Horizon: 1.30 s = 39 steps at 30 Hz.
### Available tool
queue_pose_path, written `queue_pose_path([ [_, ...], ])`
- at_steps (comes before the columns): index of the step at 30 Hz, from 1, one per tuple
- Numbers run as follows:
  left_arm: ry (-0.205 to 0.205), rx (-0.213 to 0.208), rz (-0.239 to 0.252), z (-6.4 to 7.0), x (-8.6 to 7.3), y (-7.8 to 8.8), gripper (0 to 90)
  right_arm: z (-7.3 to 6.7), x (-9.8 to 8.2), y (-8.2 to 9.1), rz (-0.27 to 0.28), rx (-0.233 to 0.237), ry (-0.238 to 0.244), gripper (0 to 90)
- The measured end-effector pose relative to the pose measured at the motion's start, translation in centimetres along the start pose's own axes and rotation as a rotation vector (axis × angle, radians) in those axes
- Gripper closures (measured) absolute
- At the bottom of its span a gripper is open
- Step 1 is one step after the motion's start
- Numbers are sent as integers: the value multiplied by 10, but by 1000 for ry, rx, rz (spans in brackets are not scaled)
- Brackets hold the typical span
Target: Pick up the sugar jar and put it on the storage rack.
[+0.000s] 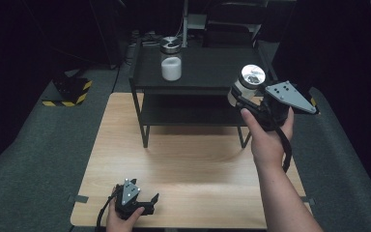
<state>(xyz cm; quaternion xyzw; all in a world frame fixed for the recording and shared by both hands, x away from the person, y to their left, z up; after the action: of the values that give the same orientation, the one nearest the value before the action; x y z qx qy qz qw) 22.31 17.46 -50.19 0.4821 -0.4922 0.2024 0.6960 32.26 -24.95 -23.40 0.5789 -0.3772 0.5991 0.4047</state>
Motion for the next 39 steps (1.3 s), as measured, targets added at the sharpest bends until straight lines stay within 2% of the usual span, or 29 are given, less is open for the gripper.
queue_pose_path([
  [15, 15, -4, 7, -2, -1, 0, 8, 0, 18, -37, -8, -38, 15, 305],
  [29, 21, -8, 5, -3, 0, 0, 9, 4, 20, -73, -43, -62, 30, 306],
  [39, 23, -14, 4, -4, 0, -1, 8, 8, 21, -98, -73, -85, 10, 305],
])
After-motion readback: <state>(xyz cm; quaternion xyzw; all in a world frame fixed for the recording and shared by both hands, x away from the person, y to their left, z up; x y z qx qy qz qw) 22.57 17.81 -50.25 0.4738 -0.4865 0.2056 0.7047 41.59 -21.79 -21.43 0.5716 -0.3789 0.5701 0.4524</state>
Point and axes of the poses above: each handheld gripper's, and its own axes: y roughly backward along the jaws, x roughly out of its top, z roughly to its right, the point moved 6 cm from there along -y, roughly forward along the jaws, and after that the axes turned 2 degrees about z, right-handed, at the moved point
